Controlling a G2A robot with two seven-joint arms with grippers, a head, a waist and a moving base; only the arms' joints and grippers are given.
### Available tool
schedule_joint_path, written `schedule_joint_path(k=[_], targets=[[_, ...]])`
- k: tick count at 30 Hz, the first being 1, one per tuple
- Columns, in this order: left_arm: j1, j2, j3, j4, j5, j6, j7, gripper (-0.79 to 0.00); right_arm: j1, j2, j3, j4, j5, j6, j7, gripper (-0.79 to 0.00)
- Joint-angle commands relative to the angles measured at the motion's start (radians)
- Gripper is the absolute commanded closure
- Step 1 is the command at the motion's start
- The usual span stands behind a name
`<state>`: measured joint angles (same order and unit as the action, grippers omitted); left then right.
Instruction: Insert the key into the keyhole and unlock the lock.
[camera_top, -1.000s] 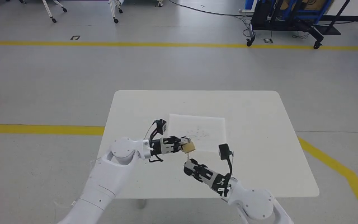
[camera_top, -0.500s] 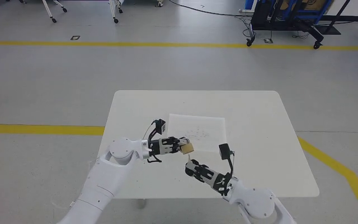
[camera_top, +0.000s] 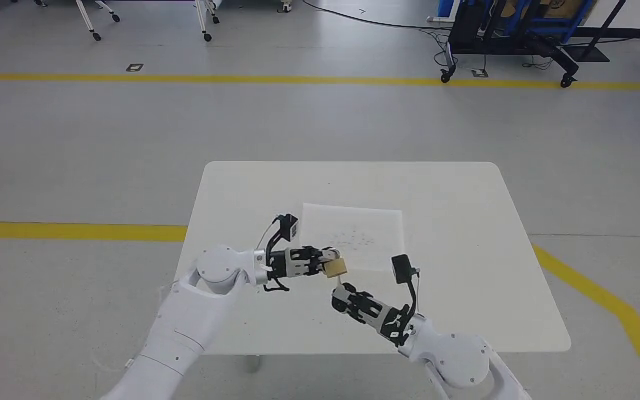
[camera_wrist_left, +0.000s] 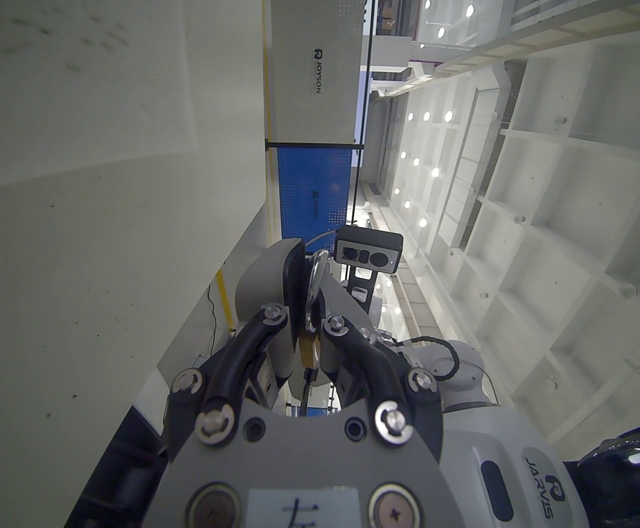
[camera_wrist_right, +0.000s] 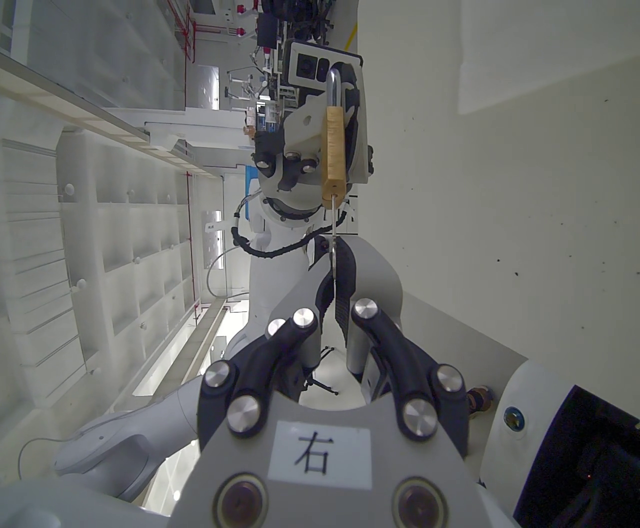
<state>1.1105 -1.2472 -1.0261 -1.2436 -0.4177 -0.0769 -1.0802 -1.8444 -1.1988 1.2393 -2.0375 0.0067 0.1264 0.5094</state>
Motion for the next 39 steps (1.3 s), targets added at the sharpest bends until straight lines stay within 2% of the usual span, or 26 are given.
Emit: schedule_joint_path(k=[1, 21, 22, 23, 24, 31, 39], targets=[[-0.001, 0.001, 0.002, 0.0, 0.002, -0.002, -0.003, 0.0, 0.001, 0.001, 0.0, 0.0, 0.001, 0.001, 0.002, 0.0], [-0.008, 0.002, 0.031, 0.003, 0.008, 0.008, -0.01, 0.0, 0.044, 0.006, 0.002, 0.018, 0.043, 0.093, -0.041, 0.0], [-0.009, 0.002, 0.032, 0.006, 0.01, 0.008, 0.0, 0.0, 0.047, 0.006, 0.002, 0.019, 0.051, 0.096, -0.049, -0.071], [-0.008, 0.001, 0.03, 0.01, 0.005, 0.01, 0.015, 0.0, 0.049, 0.005, 0.0, 0.019, 0.061, 0.092, -0.048, -0.354], [-0.01, 0.0, 0.028, 0.014, 0.0, 0.012, 0.028, 0.0, 0.05, 0.006, 0.0, 0.021, 0.06, 0.091, -0.046, -0.785], [-0.008, -0.008, 0.024, 0.029, -0.042, 0.057, 0.147, 0.0, 0.05, 0.006, 0.0, 0.021, 0.06, 0.091, -0.046, -0.785], [0.031, -0.047, 0.049, 0.023, -0.202, 0.081, 0.45, 0.0, 0.05, 0.006, 0.0, 0.021, 0.06, 0.091, -0.046, -0.785]])
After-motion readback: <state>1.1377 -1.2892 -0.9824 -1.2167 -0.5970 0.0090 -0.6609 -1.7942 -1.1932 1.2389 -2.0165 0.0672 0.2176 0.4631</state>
